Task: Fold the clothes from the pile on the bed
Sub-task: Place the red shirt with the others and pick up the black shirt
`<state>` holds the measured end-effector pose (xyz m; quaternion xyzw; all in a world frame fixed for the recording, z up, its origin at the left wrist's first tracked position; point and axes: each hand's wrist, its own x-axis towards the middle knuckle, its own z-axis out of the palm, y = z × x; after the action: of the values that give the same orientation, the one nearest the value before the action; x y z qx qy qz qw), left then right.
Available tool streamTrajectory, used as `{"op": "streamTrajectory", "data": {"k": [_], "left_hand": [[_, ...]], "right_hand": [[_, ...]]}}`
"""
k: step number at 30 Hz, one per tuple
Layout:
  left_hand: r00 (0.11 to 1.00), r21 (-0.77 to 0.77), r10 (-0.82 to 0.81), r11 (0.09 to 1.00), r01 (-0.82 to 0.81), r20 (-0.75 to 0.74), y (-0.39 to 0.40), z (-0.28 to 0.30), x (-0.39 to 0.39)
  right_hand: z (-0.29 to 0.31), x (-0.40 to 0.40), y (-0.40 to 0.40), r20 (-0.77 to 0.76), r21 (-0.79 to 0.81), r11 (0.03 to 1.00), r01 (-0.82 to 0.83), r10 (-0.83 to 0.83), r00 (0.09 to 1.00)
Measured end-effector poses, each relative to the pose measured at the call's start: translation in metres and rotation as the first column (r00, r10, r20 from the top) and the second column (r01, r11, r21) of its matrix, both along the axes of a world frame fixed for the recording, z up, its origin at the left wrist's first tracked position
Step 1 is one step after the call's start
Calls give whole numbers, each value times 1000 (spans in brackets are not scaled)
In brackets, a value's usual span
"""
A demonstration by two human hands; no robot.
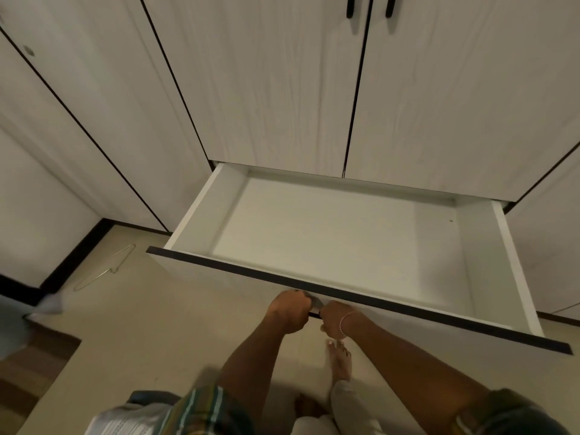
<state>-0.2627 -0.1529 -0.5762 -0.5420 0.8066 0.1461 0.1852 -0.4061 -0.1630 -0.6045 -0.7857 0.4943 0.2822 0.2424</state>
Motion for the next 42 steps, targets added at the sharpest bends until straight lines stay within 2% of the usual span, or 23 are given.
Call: {"op": "streamTrajectory", "data": {"k": [3,6,10,15,21,24,30,36,42], "left_hand": [[998,-84,-57,995,59,26,-7,36,10],[995,-146,-62,987,73,84,-27,74,24],[996,-229,74,972,-60,50,-56,110,45],[952,-374,275,876,-305,-133,-74,138,74],[889,-468,440,763,-445,-128,-78,170,120],[811,-483,565,673,-560,-154,-71,177,142],[623,-461,757,490,-740,-195,-19,185,171],[365,-441,917,263,-858,-163,62,180,187],[94,-414,983,21,-910,-155,162,173,194]], "right_hand": [[33,5,-18,-32,149,985,-91,97,995],[78,19,-42,12,162,976,-144,144,989],[131,39,-85,118,6,987,-159,157,980],[173,60,-132,230,-237,966,-105,161,960],[198,111,-166,199,-479,836,-269,402,894],[203,143,-174,171,-558,748,-360,528,832],[212,215,-161,232,-613,622,-487,731,642],[208,280,-110,294,-591,509,-626,859,420],[201,334,-19,286,-569,320,-757,941,183]]}}
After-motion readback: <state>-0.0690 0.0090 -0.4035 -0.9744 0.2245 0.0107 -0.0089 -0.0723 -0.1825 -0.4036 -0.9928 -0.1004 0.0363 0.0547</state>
